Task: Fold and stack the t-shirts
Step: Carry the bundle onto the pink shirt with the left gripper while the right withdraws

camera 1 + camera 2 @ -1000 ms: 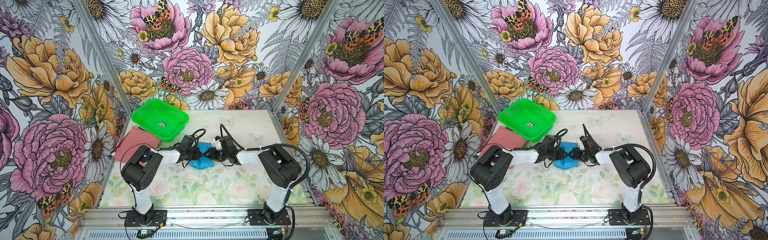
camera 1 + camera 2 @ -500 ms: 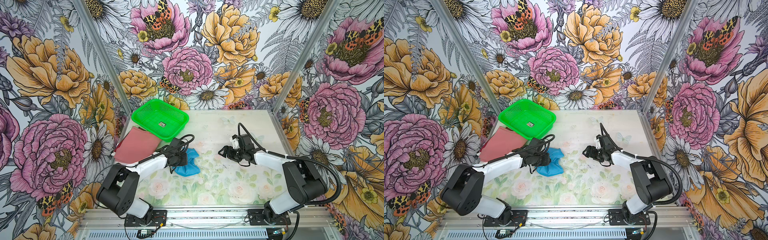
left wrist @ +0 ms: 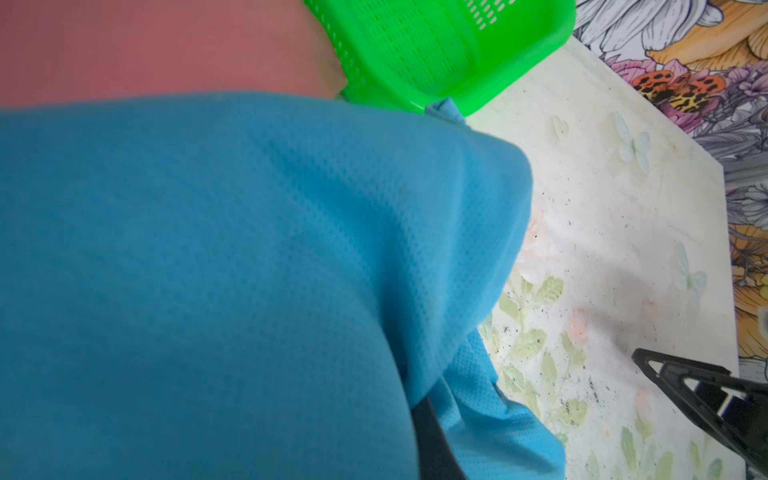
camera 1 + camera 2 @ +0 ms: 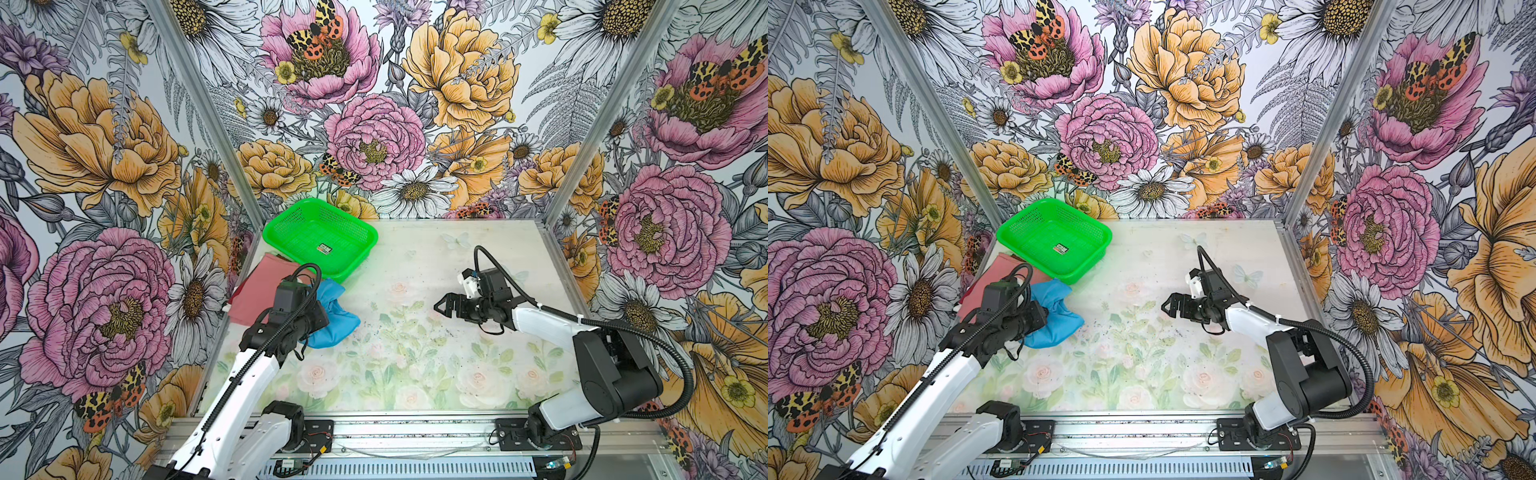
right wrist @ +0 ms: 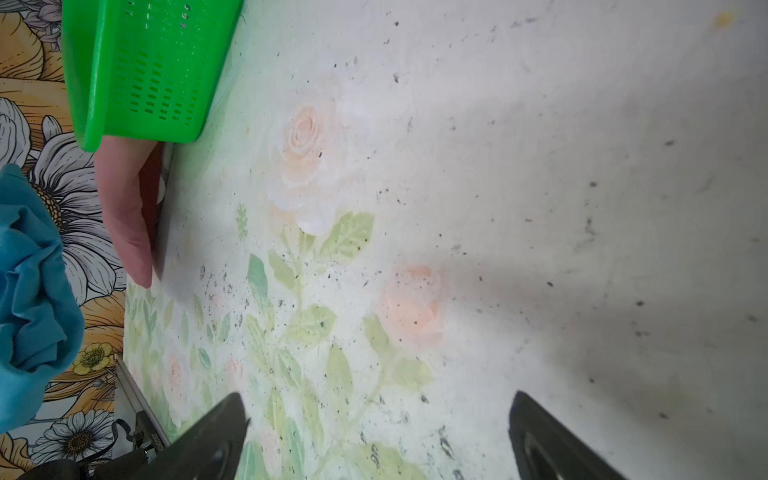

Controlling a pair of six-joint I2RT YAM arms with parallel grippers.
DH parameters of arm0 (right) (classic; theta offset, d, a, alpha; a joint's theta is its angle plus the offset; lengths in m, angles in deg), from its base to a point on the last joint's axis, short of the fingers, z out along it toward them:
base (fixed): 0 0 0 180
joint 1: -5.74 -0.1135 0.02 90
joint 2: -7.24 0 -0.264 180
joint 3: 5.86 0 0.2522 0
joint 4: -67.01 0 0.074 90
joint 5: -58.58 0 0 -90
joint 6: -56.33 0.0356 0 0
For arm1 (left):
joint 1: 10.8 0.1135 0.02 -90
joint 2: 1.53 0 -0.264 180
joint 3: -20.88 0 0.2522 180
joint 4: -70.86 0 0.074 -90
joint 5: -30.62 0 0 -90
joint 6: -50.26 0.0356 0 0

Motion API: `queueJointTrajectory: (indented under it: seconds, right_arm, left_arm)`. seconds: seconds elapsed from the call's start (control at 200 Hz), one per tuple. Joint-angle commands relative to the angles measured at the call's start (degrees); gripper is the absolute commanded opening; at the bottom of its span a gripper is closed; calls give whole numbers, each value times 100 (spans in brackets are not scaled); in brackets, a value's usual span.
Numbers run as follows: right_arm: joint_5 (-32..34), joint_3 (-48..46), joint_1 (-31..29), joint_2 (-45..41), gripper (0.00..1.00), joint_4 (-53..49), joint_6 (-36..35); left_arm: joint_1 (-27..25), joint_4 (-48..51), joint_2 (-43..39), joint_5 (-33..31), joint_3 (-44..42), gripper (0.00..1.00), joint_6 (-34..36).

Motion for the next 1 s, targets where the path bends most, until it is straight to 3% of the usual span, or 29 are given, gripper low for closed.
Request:
queueJointTrajectory:
  seconds: [0.0,0.185,0.37,0.59,0.846,0.991]
  right_arm:
    - [-33,-163,41,-255,99,14,-191]
    - [-27,-301,113,-386,99,20,-247]
    - [-91,-236,125,-327,99,21,-274]
    - [-166,-177,145,-324,99,11,-305]
    - [-183,-176,141,-316,99,10,-301]
    - [-188,-172,146,-316,99,-18,-310]
  left_arm:
    - [374,366,318,161,594,0,542]
    - [1445,722,634,247,1276,0,987]
    - [2414,-132,724,1025,1061,0,445]
    - [2602,-1396,1028,693,742,0,-401]
    - [2592,-2461,1108,-250,253,0,-1182]
    - [2590,-3109,1422,-187,54,0,-1448]
